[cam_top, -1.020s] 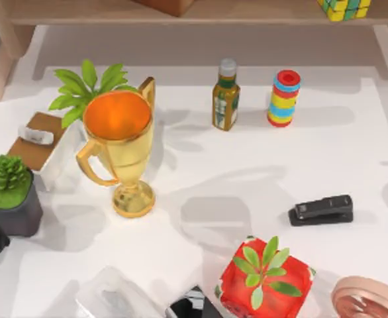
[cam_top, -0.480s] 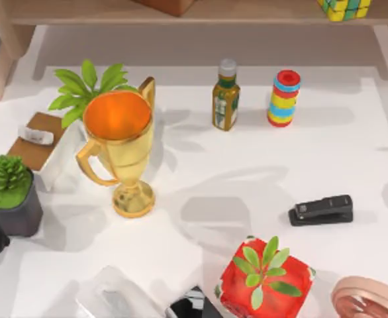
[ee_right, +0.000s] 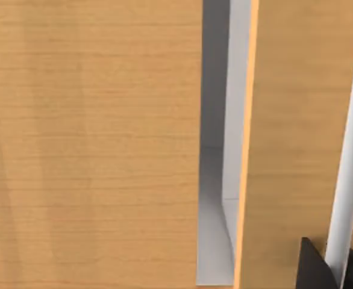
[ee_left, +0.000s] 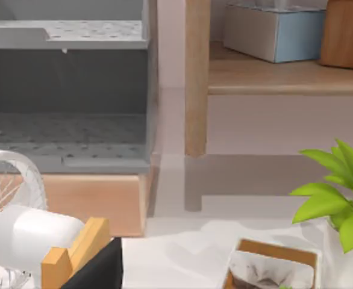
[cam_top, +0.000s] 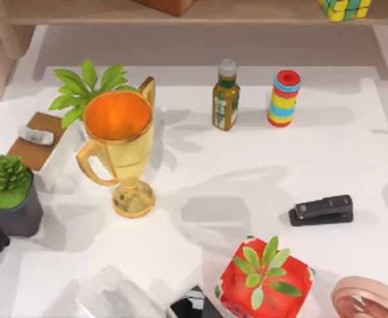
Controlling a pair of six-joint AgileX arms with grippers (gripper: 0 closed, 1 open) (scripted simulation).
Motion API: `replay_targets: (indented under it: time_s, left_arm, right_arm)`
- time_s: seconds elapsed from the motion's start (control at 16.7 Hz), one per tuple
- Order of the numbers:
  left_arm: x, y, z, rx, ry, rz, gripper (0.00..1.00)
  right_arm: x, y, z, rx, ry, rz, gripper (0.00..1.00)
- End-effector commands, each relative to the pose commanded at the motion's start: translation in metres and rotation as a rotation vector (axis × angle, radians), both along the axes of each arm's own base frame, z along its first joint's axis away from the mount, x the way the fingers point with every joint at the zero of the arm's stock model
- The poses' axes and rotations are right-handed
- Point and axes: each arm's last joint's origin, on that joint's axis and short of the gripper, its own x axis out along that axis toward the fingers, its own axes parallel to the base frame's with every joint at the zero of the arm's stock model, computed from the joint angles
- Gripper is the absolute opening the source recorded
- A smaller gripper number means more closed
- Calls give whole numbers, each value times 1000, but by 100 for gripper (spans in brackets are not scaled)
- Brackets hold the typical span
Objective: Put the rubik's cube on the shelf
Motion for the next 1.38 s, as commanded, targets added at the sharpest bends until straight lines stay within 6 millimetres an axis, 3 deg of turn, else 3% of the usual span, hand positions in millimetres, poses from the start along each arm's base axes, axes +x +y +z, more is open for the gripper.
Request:
replay_targets:
  time_s: [0.18,0.54,0.9,1.38]
  left_arm:
    - [0,0,0,0,0,0,100]
    - [0,0,0,0,0,0,100]
    - [0,0,0,0,0,0,100]
    - [0,0,0,0,0,0,100]
  right_arm:
    - [11,0,-3,13,7,4,0]
    - [61,-1,0,0,-1,0,0]
    - [66,-1,-1,2,2,3,0]
    - [123,-3,0,-1,1,-4,0]
